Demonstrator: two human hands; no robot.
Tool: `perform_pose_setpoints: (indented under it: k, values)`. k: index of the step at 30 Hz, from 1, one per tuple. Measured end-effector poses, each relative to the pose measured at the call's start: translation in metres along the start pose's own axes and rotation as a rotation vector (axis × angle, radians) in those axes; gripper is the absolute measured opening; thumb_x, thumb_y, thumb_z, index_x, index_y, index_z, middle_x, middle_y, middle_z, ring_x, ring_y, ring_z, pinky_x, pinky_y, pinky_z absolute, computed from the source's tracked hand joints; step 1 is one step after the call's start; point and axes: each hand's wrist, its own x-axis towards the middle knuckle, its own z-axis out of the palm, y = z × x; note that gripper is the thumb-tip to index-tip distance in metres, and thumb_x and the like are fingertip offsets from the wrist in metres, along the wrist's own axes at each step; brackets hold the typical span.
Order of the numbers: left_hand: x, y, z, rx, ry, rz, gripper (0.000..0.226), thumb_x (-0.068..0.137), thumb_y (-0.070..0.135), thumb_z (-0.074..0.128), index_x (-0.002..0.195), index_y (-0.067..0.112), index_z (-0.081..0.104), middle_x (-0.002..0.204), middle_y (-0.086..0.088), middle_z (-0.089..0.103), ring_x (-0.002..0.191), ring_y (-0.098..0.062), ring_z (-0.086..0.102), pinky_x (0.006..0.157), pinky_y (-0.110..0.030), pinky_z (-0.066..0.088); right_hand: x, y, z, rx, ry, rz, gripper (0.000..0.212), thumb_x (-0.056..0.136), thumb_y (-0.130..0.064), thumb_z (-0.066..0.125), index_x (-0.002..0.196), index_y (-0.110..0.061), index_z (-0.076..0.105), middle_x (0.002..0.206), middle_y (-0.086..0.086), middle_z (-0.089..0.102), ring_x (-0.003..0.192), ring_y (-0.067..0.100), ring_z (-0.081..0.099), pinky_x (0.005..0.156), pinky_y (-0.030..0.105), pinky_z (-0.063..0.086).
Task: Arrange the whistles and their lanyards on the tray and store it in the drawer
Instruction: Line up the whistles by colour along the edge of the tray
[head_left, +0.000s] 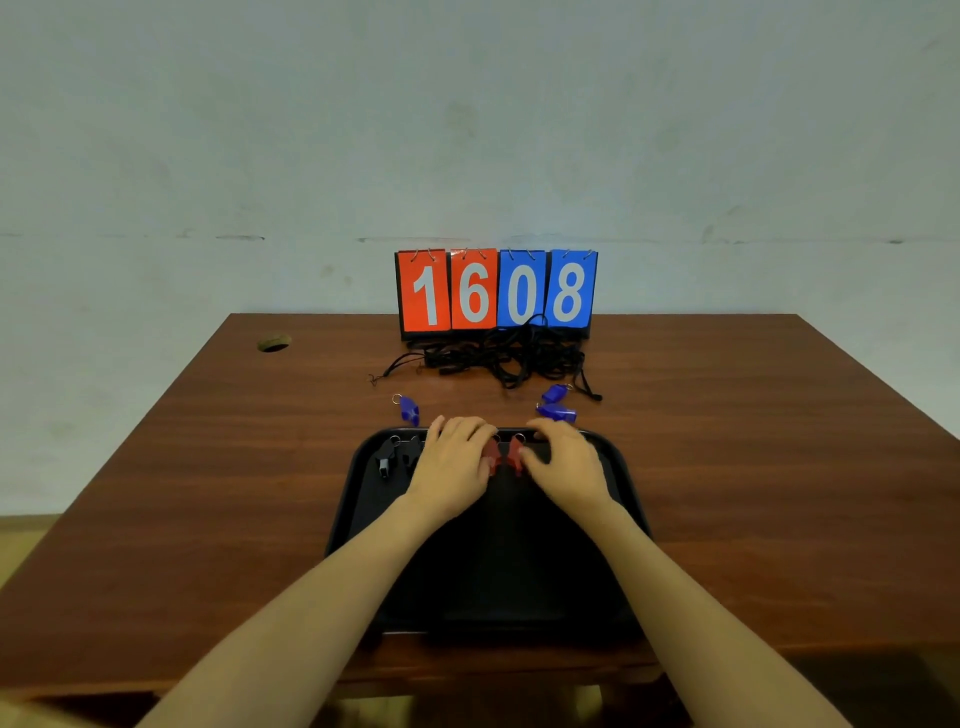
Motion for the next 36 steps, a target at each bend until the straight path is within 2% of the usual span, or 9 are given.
perform_pose_setpoints:
  k: [3, 8, 13, 17, 24, 27, 30, 33, 36]
  values:
    - [0.011, -0.018, -0.006, 0.004, 0.096, -0.113, 0.041, 0.089, 0.01, 0.048, 0.129, 0.013, 0.053, 0.132, -0.005, 0.052, 0.125, -0.022, 0.045, 0.11, -0.036, 0.031, 0.02, 0.008, -0.011, 0.007, 0.085, 0.042, 0.036, 0.093, -0.02, 0.052, 0.129, -0.015, 0.053, 0.128, 0.006, 0.054, 0.122, 0.025, 0.047, 0.1, 0.038, 0.043]
    - [0.038, -0.05, -0.018, 0.029, -0.092, -0.449, 0.052, 0.09, 0.013, 0.049, 0.14, 0.011, 0.037, 0.145, -0.018, 0.031, 0.132, -0.036, 0.032, 0.107, -0.041, 0.032, 0.061, 0.023, -0.018, -0.079, -0.061, 0.196, 0.043, 0.095, -0.016, 0.048, 0.138, -0.016, 0.041, 0.14, 0.012, 0.039, 0.128, 0.03, 0.037, 0.098, 0.04, 0.042]
    - [0.053, -0.075, -0.003, -0.014, -0.203, -0.555, 0.045, 0.095, 0.013, 0.041, 0.14, 0.016, 0.037, 0.143, -0.019, 0.031, 0.125, -0.039, 0.036, 0.101, -0.044, 0.037, 0.08, 0.034, -0.008, -0.161, -0.212, 0.193, 0.041, 0.095, -0.017, 0.051, 0.135, -0.021, 0.045, 0.138, 0.011, 0.039, 0.121, 0.032, 0.045, 0.093, 0.042, 0.045]
    - [0.061, -0.076, 0.009, -0.028, -0.177, -0.544, 0.04, 0.097, 0.007, 0.039, 0.137, 0.011, 0.04, 0.137, -0.019, 0.036, 0.122, -0.037, 0.039, 0.095, -0.043, 0.043, 0.084, 0.037, 0.002, -0.15, -0.146, 0.181, 0.031, 0.093, -0.011, 0.054, 0.123, -0.016, 0.057, 0.133, 0.01, 0.046, 0.114, 0.031, 0.053, 0.088, 0.037, 0.044]
    - [0.068, -0.066, 0.011, -0.077, -0.019, -0.482, 0.036, 0.092, -0.001, 0.043, 0.127, 0.003, 0.05, 0.131, -0.015, 0.046, 0.117, -0.034, 0.045, 0.093, -0.039, 0.044, 0.082, 0.029, 0.004, -0.217, -0.145, 0.141, 0.029, 0.091, -0.001, 0.047, 0.118, -0.011, 0.051, 0.122, 0.014, 0.055, 0.107, 0.031, 0.055, 0.082, 0.037, 0.044]
    - [0.063, -0.066, 0.007, -0.108, 0.068, -0.413, 0.033, 0.091, -0.002, 0.044, 0.122, 0.003, 0.055, 0.128, -0.013, 0.051, 0.116, -0.03, 0.047, 0.092, -0.036, 0.044, 0.074, 0.027, 0.005, -0.128, -0.054, 0.107, 0.029, 0.092, -0.004, 0.05, 0.119, -0.012, 0.052, 0.123, 0.012, 0.054, 0.106, 0.03, 0.055, 0.081, 0.038, 0.047]
    - [0.057, -0.056, -0.003, -0.248, 0.15, -0.339, 0.03, 0.092, 0.001, 0.049, 0.12, 0.004, 0.059, 0.125, -0.009, 0.053, 0.111, -0.024, 0.052, 0.092, -0.03, 0.045, 0.061, 0.019, 0.003, 0.007, 0.06, 0.061, 0.029, 0.094, -0.013, 0.052, 0.124, -0.014, 0.049, 0.124, 0.008, 0.052, 0.105, 0.026, 0.056, 0.083, 0.04, 0.052]
    - [0.048, -0.021, -0.016, -0.453, 0.201, -0.318, 0.027, 0.092, 0.009, 0.055, 0.118, 0.01, 0.06, 0.122, -0.002, 0.053, 0.109, -0.015, 0.054, 0.089, -0.018, 0.038, 0.044, 0.01, -0.001, 0.122, 0.112, 0.023, 0.033, 0.095, -0.018, 0.053, 0.127, -0.015, 0.047, 0.125, 0.006, 0.049, 0.104, 0.024, 0.057, 0.083, 0.035, 0.052]
    - [0.034, 0.021, -0.016, -0.574, 0.194, -0.268, 0.03, 0.09, 0.011, 0.059, 0.119, 0.016, 0.055, 0.118, 0.001, 0.051, 0.099, -0.006, 0.051, 0.086, -0.016, 0.039, 0.024, 0.005, -0.01, 0.176, 0.172, 0.02, 0.037, 0.095, -0.021, 0.053, 0.13, -0.016, 0.043, 0.122, 0.007, 0.044, 0.092, 0.02, 0.057, 0.076, 0.031, 0.05]
